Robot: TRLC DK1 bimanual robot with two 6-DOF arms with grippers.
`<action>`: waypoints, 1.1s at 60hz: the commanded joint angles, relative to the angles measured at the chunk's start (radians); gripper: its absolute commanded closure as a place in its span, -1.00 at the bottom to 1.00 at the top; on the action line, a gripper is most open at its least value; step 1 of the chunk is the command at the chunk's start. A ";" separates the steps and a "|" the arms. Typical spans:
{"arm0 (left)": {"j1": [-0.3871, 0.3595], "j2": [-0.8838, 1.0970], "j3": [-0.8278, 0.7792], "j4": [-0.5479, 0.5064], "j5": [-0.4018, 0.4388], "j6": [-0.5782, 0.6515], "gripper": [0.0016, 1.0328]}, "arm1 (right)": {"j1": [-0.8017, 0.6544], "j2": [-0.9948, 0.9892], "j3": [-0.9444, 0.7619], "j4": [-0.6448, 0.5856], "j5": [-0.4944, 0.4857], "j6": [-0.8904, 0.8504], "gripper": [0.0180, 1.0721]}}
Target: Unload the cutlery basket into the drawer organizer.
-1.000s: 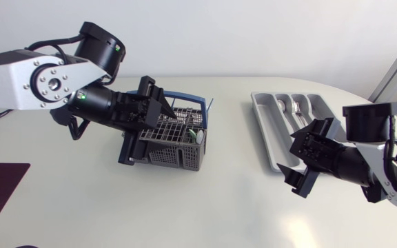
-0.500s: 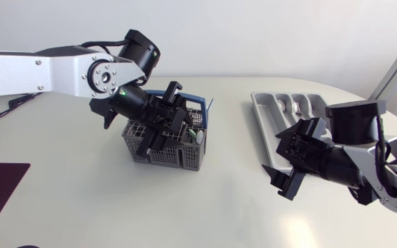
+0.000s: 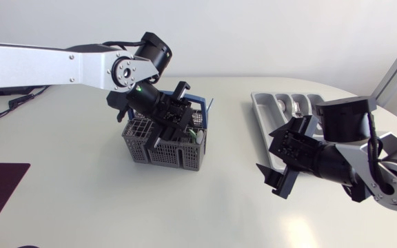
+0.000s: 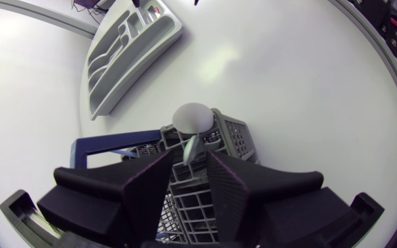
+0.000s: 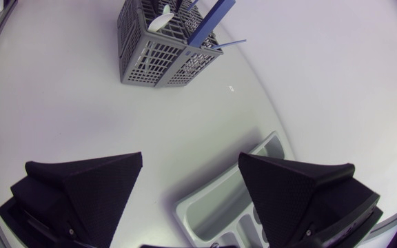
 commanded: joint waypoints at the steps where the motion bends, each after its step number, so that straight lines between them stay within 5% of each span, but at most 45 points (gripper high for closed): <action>1: -0.001 0.035 0.040 -0.009 -0.001 0.038 0.57 | 0.008 0.016 0.019 -0.004 0.006 0.019 -0.91; 8: -0.004 0.040 0.040 -0.009 0.001 0.038 0.80 | 0.008 0.017 0.016 -0.003 0.006 0.019 -0.91; 66: 0.026 -0.182 -0.115 0.057 0.068 -0.080 0.85 | 0.100 -0.129 -0.028 -0.067 0.086 0.045 -0.91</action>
